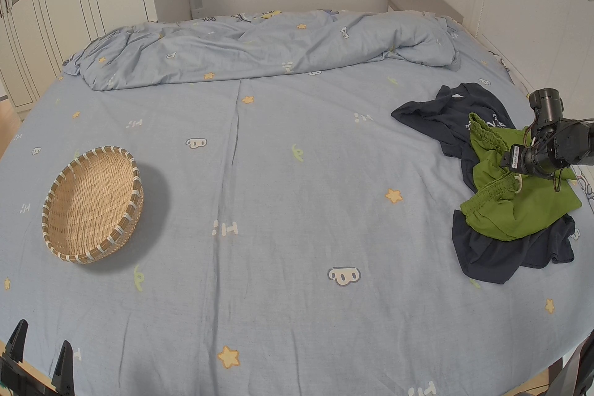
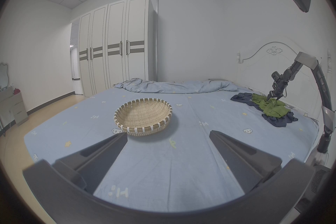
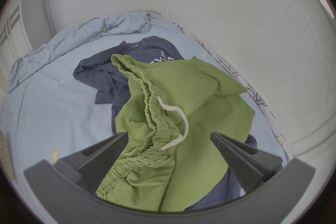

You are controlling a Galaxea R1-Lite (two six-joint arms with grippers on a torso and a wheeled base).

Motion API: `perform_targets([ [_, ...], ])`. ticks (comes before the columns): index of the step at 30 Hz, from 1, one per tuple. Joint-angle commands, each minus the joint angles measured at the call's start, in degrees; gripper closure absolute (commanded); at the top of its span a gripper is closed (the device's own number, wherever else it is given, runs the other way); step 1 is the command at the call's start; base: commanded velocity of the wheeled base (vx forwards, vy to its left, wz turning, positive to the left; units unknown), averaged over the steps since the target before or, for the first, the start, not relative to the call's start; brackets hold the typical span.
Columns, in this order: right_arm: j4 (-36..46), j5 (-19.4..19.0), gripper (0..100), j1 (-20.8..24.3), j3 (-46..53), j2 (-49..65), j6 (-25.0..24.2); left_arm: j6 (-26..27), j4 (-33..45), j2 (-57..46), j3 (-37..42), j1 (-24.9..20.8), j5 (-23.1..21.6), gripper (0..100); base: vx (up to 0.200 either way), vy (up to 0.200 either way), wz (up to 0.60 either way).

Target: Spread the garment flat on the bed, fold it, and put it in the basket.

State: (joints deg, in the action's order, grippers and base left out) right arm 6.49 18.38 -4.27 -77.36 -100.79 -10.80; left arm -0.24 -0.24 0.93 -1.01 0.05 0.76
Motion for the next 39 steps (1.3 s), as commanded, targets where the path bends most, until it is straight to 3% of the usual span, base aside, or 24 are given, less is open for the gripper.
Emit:
perform_targets([
  [1, 0.02, 0.07, 0, -0.13, -1.3, -1.95, -0.01, -0.02, -0.02, -0.93, 0.92, 0.04, 0.04, 0, 0.0, 0.0, 0.0],
  [12, 0.02, 0.43, 0, -0.3, -4.64, -5.03, -0.1, -0.02, -0.02, -0.93, 0.92, 0.04, 0.04, 0, 0.0, 0.0, 0.0],
  [13, 0.02, 0.43, 100, -0.39, -4.99, -5.29, -0.1, -0.02, -0.02, -0.93, 0.92, 0.04, 0.04, 0, 0.0, 0.0, 0.0],
  [30, 0.28, 0.43, 100, 0.14, -6.4, -6.08, -1.68, -0.02, -0.02, -0.93, 0.92, 0.04, 0.04, 0, 0.0, 0.0, 0.0],
  [35, 4.15, 0.43, 100, 5.67, -10.09, -3.89, -2.73, -0.02, -0.02, -0.93, 0.92, 0.04, 0.04, 0, 0.0, 0.0, 0.0],
  [39, 15.58, -0.45, 100, 11.03, -20.37, -3.45, -4.49, -0.02, -0.02, -0.93, 0.92, 0.04, 0.04, 0, 0.0, 0.0, 0.0],
])
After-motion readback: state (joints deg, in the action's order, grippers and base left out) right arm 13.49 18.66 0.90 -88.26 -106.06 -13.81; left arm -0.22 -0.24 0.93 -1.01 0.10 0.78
